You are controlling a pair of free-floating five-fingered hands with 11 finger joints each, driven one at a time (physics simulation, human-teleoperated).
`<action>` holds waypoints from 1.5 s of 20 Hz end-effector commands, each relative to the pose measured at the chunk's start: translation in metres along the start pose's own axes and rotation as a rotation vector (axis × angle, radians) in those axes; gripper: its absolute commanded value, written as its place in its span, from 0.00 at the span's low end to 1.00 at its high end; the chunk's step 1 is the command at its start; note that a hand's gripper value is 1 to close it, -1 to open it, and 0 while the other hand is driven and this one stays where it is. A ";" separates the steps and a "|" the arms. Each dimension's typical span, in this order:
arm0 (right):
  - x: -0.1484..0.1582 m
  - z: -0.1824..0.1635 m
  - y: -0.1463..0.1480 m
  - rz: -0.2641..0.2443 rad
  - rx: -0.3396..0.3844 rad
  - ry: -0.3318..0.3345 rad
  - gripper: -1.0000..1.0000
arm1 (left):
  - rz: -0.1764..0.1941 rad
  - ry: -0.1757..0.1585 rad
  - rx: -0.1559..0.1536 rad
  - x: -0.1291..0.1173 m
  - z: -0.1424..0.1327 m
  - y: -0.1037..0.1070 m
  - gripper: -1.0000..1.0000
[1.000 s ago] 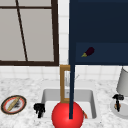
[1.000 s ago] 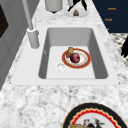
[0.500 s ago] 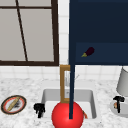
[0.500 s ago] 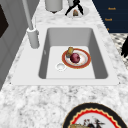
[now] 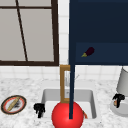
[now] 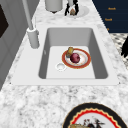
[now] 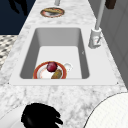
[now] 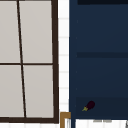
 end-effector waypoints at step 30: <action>0.010 0.097 -0.020 0.077 -0.396 0.057 1.00 | 0.000 0.000 0.000 0.000 0.000 0.000 0.50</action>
